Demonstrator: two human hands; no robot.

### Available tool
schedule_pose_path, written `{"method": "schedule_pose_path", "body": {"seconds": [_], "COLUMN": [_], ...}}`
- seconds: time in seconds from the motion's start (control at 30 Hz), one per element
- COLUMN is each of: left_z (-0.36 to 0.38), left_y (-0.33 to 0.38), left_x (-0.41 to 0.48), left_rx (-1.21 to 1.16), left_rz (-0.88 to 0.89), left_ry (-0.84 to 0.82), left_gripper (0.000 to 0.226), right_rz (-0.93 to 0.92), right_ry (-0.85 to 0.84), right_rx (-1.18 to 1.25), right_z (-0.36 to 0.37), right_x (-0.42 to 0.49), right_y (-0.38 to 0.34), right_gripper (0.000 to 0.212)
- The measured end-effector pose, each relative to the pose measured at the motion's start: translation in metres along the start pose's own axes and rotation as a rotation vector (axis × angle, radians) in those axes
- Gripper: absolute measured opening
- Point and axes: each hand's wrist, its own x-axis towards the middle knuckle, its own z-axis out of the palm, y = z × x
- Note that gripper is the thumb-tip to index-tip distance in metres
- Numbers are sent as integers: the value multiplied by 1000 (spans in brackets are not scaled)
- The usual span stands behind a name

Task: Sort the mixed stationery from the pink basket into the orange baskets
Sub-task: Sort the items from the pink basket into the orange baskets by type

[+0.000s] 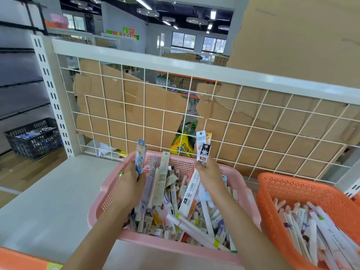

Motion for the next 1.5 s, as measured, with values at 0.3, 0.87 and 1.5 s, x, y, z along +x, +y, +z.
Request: {"method": "schedule_pose_path", "body": {"seconds": [0.3, 0.87, 1.5], "left_z": [-12, 58, 224], "left_y": [6, 88, 216], "left_x": [5, -15, -121], "left_rx": [-284, -260, -206], "left_rz": [68, 389, 545], "left_ry": [50, -203, -397], "left_gripper": [17, 22, 10], "right_rz": [-90, 139, 270], "right_ry": [279, 739, 923], "right_rx": [130, -156, -97], "right_z": [-73, -225, -396], "right_x": [-17, -146, -236], "right_y": [2, 78, 186], "right_gripper": [25, 3, 18]}}
